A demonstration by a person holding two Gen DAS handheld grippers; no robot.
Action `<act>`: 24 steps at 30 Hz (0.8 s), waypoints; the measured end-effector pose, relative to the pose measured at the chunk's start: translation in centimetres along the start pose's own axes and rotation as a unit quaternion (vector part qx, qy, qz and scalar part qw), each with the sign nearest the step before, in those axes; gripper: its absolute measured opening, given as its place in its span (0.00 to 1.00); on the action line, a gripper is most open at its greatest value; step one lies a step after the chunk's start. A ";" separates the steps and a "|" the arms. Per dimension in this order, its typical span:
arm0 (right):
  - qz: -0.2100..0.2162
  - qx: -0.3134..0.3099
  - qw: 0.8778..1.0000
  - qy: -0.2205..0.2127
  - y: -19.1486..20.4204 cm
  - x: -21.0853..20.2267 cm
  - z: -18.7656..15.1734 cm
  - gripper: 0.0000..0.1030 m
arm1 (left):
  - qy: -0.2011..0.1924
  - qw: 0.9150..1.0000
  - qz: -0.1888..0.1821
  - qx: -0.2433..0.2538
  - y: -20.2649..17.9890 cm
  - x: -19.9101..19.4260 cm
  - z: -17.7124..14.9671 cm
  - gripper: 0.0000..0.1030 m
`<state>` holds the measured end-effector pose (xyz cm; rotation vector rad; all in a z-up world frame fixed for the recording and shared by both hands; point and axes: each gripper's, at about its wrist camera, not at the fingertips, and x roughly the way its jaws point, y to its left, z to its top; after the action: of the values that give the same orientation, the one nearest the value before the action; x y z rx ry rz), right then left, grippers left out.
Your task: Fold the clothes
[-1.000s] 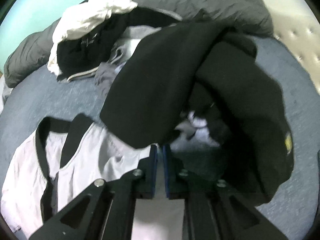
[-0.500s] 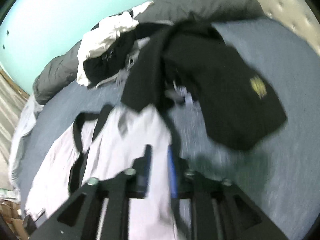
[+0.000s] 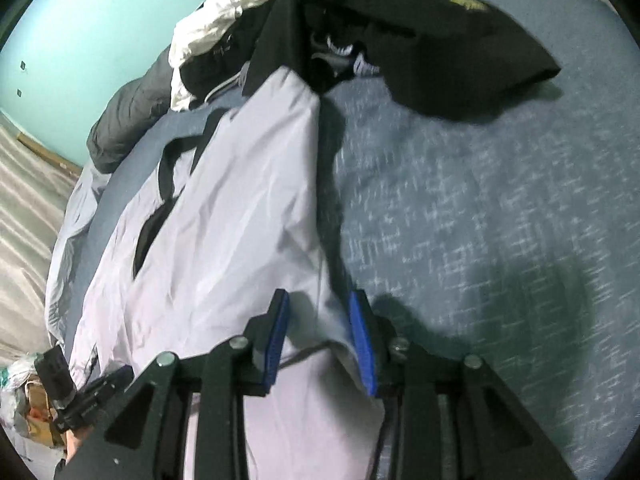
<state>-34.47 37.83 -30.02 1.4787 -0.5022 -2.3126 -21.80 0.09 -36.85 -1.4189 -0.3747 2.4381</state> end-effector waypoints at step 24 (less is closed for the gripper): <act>0.022 0.027 0.994 -0.099 -0.7 -3.5 -0.3 0.13 | 0.005 1.000 -0.003 0.003 0.3 0.3 0.1 0.09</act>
<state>-32.89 40.04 -27.71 1.2530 -0.6481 -2.4423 -22.01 -0.07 -37.12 -1.4249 -0.3690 2.4252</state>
